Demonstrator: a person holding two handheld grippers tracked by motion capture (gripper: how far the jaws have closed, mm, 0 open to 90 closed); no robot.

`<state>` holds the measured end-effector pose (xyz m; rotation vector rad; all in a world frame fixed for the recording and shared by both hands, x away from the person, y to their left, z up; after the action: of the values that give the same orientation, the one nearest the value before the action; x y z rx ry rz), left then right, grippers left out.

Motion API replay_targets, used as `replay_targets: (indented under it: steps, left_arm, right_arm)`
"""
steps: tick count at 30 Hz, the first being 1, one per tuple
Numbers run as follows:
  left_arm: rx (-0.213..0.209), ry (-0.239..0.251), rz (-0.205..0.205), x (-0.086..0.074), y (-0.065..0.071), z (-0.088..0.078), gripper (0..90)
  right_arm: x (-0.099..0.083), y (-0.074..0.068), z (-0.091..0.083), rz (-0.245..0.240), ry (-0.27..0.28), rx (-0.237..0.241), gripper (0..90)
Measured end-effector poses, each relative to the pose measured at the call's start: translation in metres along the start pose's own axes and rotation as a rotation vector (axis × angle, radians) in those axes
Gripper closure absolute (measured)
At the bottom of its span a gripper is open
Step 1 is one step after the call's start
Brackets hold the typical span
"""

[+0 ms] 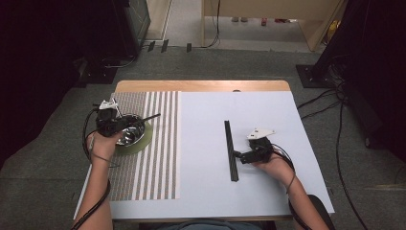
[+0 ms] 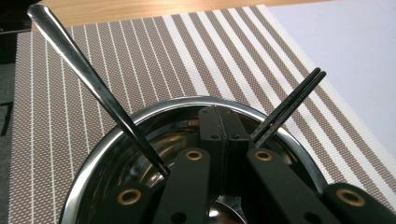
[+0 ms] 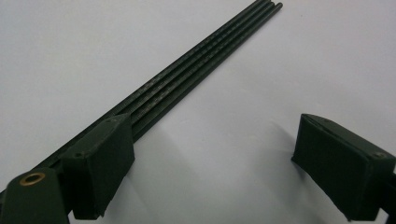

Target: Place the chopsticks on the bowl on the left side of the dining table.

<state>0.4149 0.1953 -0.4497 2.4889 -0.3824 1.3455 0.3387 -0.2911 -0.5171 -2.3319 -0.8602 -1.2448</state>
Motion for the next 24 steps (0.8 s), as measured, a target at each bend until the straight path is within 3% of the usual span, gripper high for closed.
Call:
replay_targets:
  steps: [24]
  left_arm:
    - [-0.029,-0.041,0.024,-0.0061,0.0073,-0.0011,90.0]
  right_arm:
    - [0.0001,-0.0001,0.0,0.001,-0.001,0.0,11.8]
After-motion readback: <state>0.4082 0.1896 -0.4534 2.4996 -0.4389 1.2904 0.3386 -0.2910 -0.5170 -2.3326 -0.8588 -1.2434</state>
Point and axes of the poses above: each handheld gripper's, and its own axes: z roughly forward along the jaws, x roughly out of its top, y roughly to its right, the point moved 2 cm from there along z, roughly forward along the jaws, and after that the axes turned 10 degrees about y, right-handed, at the moved point
